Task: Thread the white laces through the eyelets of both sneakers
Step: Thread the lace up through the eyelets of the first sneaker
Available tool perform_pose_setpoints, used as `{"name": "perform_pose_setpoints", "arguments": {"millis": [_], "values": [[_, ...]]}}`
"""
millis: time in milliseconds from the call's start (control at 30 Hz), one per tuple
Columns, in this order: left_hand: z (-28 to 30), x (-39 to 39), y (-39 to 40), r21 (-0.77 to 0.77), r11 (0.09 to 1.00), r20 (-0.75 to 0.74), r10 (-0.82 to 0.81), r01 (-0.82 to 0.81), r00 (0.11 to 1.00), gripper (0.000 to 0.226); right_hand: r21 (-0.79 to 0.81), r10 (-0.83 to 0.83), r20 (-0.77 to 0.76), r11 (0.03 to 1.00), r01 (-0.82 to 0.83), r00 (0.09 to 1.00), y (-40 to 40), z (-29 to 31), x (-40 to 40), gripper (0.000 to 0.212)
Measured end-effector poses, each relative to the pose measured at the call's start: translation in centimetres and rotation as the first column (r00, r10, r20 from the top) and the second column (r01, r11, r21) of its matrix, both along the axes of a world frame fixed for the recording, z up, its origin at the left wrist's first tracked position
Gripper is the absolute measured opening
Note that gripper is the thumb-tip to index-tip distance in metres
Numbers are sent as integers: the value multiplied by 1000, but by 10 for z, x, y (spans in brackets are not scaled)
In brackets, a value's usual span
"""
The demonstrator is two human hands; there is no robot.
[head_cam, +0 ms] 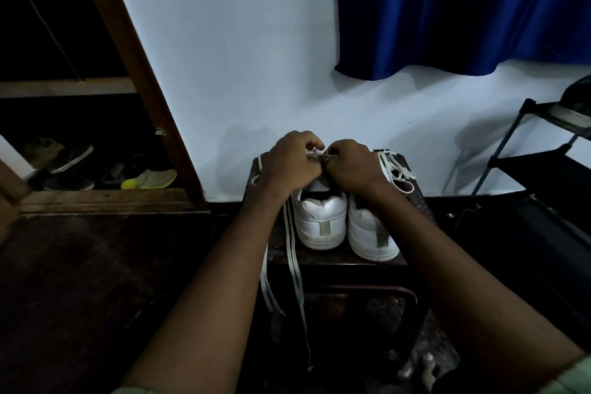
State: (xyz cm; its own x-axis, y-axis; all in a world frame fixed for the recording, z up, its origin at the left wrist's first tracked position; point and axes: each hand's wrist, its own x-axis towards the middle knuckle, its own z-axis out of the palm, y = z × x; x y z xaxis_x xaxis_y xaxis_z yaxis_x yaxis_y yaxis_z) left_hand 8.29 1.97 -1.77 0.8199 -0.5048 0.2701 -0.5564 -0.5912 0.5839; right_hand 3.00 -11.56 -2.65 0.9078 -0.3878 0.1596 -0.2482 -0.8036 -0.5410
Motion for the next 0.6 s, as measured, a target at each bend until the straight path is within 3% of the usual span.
{"name": "perform_pose_setpoints", "arguments": {"millis": [100, 300, 600], "values": [[-9, -1, -2, 121, 991, 96, 38, -49, 995, 32, 20, -10, -18, 1000, 11, 1000, 0, -1, 3, 29], [-8, -2, -1, 48, 987, 145, 142, -150, 979, 20, 93, -39, -34, 995, 42, 999, -6, -4, 10, 28], [-6, -9, -7, 166, 977, 265, 85, -132, 960, 19, 139, -39, -16, 989, 41, 999, -7, -2, 7, 23]]}}
